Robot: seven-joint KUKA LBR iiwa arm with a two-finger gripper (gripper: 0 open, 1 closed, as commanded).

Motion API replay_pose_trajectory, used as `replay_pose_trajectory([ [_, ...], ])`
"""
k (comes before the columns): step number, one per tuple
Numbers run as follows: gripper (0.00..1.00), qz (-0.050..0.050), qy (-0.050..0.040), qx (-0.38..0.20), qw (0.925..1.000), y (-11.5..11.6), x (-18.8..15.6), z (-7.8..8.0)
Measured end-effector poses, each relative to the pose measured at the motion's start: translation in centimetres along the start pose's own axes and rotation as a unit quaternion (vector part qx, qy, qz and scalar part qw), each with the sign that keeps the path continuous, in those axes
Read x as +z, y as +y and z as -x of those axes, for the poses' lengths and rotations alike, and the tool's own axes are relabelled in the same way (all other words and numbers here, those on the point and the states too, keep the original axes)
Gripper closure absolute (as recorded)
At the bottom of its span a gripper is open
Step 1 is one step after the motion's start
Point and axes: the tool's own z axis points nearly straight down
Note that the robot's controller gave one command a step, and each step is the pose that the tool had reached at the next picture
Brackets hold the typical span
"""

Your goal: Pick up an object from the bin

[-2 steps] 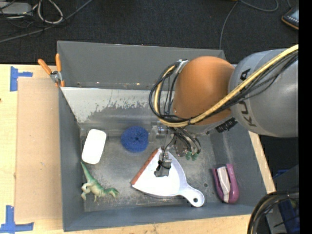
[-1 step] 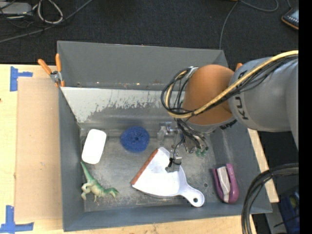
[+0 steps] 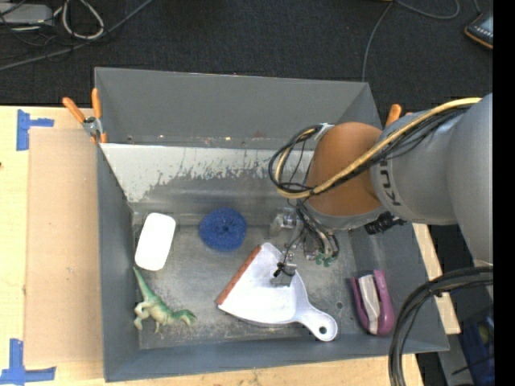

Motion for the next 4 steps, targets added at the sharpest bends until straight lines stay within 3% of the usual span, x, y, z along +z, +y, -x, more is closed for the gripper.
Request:
replay_pose_trajectory([
  [1,0.00,-0.003,0.0048,0.028,0.9996,-3.2,0.9,-1.1],
  [2,0.00,-0.001,0.0023,0.112,0.9937,-1.4,0.9,-1.3],
  [3,1.00,-0.003,0.0046,0.172,0.9852,-7.8,0.8,-3.8],
  [4,1.00,-0.003,0.0046,0.172,0.9851,-7.8,0.8,-3.8],
])
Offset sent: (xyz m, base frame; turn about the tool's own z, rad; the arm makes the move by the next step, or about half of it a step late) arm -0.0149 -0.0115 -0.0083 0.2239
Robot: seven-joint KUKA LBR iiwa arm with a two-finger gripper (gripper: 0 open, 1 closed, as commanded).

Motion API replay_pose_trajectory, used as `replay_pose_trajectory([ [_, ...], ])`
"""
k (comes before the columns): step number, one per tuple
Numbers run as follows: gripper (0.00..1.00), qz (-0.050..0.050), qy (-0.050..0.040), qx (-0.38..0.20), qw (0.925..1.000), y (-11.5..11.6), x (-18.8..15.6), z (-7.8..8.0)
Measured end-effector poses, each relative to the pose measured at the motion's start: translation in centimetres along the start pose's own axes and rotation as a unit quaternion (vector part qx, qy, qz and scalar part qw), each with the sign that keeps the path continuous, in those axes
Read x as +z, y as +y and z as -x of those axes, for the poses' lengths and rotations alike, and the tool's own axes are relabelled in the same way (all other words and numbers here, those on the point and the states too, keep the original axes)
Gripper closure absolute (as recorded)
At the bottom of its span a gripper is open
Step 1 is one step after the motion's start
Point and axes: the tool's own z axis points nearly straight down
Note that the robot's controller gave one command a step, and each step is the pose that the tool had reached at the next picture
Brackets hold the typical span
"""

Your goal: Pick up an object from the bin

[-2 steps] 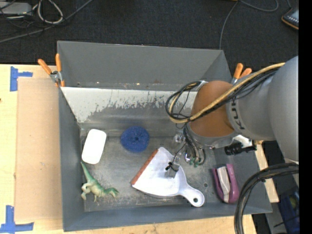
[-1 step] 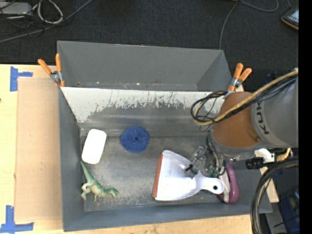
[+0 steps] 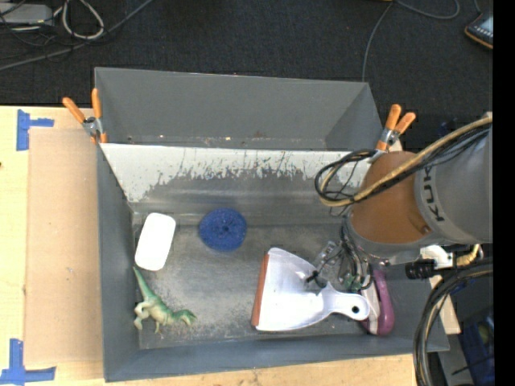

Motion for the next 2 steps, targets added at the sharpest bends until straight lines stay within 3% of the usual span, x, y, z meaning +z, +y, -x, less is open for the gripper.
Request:
replay_pose_trajectory([
  [1,1.00,-0.001,0.0034,0.000,1.0000,-0.1,-1.4,-0.2],
  [2,1.00,-0.002,0.0049,-0.001,1.0000,-0.1,-5.6,-0.3],
])
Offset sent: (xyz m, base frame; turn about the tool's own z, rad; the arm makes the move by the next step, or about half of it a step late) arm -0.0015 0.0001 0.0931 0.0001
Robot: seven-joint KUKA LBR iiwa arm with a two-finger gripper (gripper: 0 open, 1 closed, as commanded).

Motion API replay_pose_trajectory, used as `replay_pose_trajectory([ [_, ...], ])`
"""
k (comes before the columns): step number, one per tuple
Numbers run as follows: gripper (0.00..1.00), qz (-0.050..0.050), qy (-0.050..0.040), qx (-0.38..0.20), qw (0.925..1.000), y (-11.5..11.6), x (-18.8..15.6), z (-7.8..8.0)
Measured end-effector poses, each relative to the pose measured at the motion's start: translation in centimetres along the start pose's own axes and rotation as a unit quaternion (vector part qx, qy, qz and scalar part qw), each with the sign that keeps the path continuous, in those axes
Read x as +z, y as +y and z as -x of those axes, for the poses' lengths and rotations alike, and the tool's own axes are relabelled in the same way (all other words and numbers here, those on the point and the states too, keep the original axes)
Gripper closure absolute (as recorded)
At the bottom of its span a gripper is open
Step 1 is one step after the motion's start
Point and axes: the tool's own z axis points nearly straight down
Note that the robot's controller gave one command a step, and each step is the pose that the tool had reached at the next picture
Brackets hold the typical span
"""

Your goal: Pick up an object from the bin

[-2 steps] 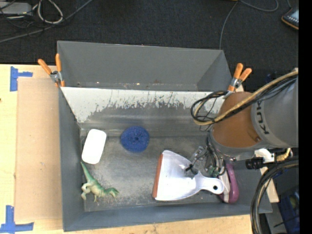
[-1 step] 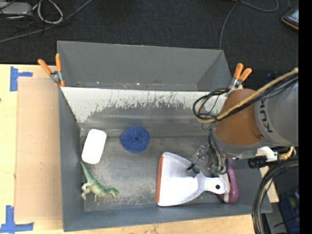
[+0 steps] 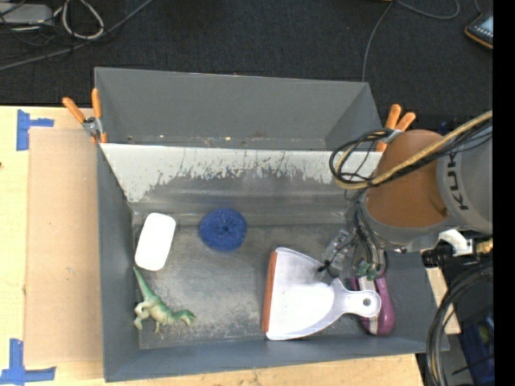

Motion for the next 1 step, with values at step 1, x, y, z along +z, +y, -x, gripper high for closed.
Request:
replay_pose_trajectory([
  [1,1.00,0.001,-0.0040,0.000,1.0000,0.03,-4.12,0.15],
])
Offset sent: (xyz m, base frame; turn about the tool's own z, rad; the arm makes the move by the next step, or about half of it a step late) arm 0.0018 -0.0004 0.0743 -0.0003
